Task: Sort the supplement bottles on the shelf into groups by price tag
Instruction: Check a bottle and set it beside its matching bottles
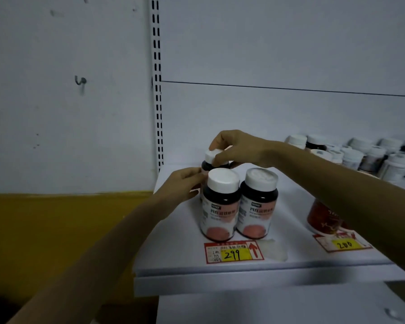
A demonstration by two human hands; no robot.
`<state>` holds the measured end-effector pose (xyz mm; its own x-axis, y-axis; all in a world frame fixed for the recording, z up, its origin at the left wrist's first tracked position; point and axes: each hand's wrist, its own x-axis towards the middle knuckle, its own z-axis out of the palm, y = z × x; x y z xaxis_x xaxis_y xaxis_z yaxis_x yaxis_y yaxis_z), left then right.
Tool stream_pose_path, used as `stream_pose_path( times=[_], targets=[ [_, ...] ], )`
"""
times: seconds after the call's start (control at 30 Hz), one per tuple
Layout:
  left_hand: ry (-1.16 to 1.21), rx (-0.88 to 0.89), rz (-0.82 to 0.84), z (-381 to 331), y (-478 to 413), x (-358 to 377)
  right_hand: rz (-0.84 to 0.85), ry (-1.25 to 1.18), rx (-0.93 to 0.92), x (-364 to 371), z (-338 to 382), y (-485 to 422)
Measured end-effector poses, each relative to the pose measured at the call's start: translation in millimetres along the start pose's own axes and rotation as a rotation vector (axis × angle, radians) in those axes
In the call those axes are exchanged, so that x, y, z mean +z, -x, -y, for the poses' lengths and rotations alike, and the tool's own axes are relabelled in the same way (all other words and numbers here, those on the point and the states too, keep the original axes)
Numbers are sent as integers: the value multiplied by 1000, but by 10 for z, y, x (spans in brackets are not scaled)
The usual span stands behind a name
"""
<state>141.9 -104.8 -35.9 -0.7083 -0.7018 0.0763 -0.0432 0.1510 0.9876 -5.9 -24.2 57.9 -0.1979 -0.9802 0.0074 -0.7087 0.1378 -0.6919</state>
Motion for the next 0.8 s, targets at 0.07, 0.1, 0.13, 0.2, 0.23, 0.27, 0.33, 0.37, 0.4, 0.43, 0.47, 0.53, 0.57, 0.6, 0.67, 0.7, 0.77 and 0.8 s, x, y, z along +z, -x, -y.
stream_pose_path(
  times=[0.07, 0.1, 0.13, 0.2, 0.23, 0.27, 0.33, 0.37, 0.4, 0.43, 0.47, 0.53, 0.57, 0.6, 0.67, 0.7, 0.77, 0.8],
  targets=[
    [21, 4, 15, 13, 14, -5, 6, 5, -1, 6, 14, 24],
    [33, 5, 24, 15, 21, -9, 6, 1, 4, 4, 24, 32],
    [44, 5, 32, 20, 25, -17, 7, -6, 11, -1, 34, 41],
    [58, 15, 53, 24, 36, -21, 15, -5, 20, -15, 47, 57],
    [58, 22, 62, 30, 42, -19, 22, -3, 25, -21, 49, 65],
    [56, 28, 65, 36, 47, -19, 28, -7, 30, -24, 48, 72],
    [48, 33, 69, 49, 62, -27, 39, -18, 36, -26, 44, 90],
    [38, 36, 75, 51, 68, -33, 43, -16, 36, -29, 46, 99],
    [27, 38, 83, 51, 74, -45, 48, -9, 35, -36, 53, 108],
    [19, 36, 89, 49, 76, -59, 56, -1, 36, -44, 64, 116],
    [12, 30, 95, 44, 79, -75, 64, 5, 40, -53, 76, 123],
    [-23, 17, 109, 22, 84, -98, 73, 16, 50, -69, 101, 130],
    [-44, 10, 115, 10, 82, -104, 72, 21, 53, -72, 110, 133],
    [-58, 1, 120, 0, 81, -108, 71, 29, 53, -71, 115, 137],
    [-64, -14, 132, -8, 81, -114, 69, 42, 48, -60, 114, 143],
    [-65, -19, 137, -9, 81, -116, 68, 47, 45, -53, 114, 150],
    [-73, -26, 143, -11, 82, -125, 63, 50, 42, -44, 119, 167],
    [-79, -29, 147, -12, 78, -133, 60, 52, 42, -42, 120, 174]
  ],
)
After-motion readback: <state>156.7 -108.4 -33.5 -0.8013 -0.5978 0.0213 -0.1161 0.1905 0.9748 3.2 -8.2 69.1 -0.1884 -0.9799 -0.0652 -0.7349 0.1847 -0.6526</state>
